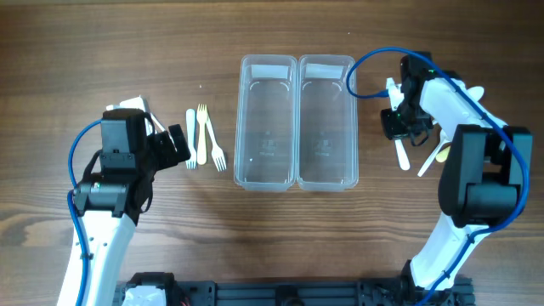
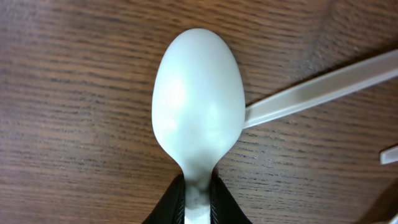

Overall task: Pack container
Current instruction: 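Close the right gripper on a white spoon handle and lift it, then carry the white spoon into the right container and release it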

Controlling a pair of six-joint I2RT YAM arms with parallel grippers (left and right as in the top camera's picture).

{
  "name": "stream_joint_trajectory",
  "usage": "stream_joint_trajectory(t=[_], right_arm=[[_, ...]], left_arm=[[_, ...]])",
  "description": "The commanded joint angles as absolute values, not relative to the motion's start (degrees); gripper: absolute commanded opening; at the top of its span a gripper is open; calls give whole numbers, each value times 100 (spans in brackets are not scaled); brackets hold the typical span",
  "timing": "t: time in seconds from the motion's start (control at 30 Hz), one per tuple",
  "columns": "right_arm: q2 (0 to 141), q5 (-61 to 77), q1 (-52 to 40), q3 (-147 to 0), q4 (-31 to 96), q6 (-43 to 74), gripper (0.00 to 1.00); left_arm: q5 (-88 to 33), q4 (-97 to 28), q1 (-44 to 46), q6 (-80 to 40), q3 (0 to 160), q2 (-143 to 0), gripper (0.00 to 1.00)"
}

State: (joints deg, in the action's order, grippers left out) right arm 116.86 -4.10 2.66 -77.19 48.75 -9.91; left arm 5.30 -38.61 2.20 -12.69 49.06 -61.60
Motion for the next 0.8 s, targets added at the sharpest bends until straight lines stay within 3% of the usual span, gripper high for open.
stream_joint_trajectory(t=[0.0,0.17,0.27,0.63,0.77], right_arm=[[12154,362,351,-7540,4816,36,8],[12119,1125,351,-7553,4886,1238,4],[11775,1125,351,-7568,4823,1216,5],[8200,1321,257,-7616,4729,1365,4],[7929,1739,-346,-7616,4884,1400,4]], left_arm=[[609,-3846,246,-1177,5033,-6167,100],[611,-3846,246,-1177,5033,-6167,100],[609,-3846,246,-1177,5033,-6167,100],[609,-3846,246,-1177,5033,-6167,100],[609,-3846,246,-1177,5033,-6167,100]])
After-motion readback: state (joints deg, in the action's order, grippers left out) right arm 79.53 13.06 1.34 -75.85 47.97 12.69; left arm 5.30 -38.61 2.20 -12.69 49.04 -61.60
